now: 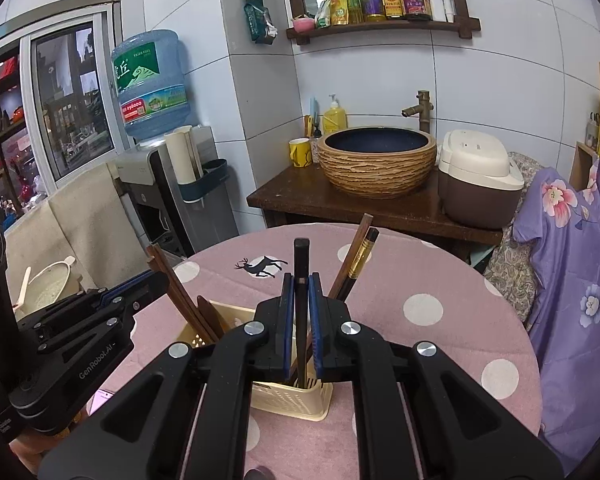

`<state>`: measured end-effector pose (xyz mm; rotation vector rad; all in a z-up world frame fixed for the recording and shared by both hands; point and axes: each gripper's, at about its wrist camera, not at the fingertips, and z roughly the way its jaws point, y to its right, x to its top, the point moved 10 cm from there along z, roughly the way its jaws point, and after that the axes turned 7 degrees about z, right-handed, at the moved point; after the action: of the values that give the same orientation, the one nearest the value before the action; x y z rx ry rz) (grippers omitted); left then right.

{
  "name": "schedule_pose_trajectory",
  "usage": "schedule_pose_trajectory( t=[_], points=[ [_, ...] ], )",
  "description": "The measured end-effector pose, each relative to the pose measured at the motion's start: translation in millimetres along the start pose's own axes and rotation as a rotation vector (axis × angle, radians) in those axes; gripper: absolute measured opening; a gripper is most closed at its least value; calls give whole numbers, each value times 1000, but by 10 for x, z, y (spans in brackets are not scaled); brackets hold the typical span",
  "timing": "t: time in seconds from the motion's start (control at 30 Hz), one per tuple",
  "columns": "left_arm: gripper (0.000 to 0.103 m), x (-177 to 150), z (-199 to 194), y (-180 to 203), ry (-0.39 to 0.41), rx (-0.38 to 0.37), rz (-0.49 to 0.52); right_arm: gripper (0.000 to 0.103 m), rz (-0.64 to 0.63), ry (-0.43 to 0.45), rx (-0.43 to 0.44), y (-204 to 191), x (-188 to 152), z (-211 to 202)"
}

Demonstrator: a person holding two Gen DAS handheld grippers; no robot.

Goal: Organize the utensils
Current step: 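Lower both chopsticks into the holder and open both tools, then move left tool to the brown chopstick while right tool moves to the metal spoon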

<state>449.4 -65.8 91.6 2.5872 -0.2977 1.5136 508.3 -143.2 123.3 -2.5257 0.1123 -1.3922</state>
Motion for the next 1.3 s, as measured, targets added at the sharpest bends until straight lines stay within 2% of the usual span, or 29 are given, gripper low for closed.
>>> schedule_pose_trajectory(
  t=[0.13,0.17,0.2,0.23,0.27,0.3,0.33,0.37,0.5,0.6,0.73,0.8,0.9,1.13,1.3],
  points=[
    [8,-68,-2,37,-21,-23,2,8,16,5,-2,31,-44,7],
    [12,-82,-15,34,-20,-18,3,8,13,10,-6,37,-50,-5],
    [23,-98,-38,31,-16,-17,4,9,9,15,-6,43,-59,-25],
    [30,-115,-70,27,-11,-20,0,12,8,22,-7,49,-68,-53],
    [44,-134,-97,29,-6,-22,-3,14,7,28,-8,55,-73,-79],
    [50,-163,-143,23,1,-19,-3,22,4,36,-8,59,-85,-116],
    [50,-189,-163,25,3,-15,2,33,-1,49,-10,61,-103,-161],
    [51,-224,-186,28,1,-11,11,38,-6,59,-14,65,-113,-195],
    [57,-480,-227,0,-38,-18,6,45,-39,70,-46,87,-261,-318],
    [58,-814,-180,-29,-107,-23,-2,47,-51,53,-45,112,-460,-374],
    [56,-1342,-35,-36,-225,-34,-10,48,-76,30,-84,207,-797,-381],
    [46,-1630,73,-11,-298,-59,-28,48,-77,-7,-93,253,-997,-332],
    [36,-1932,217,29,-385,-91,-59,48,-53,-69,-93,336,-1279,-251],
    [32,-2035,381,107,-421,-82,-37,48,20,-157,-101,557,-1757,-182],
    [24,-2143,493,174,-453,-74,-16,48,49,-190,-104,635,-1973,-182]
  ],
)
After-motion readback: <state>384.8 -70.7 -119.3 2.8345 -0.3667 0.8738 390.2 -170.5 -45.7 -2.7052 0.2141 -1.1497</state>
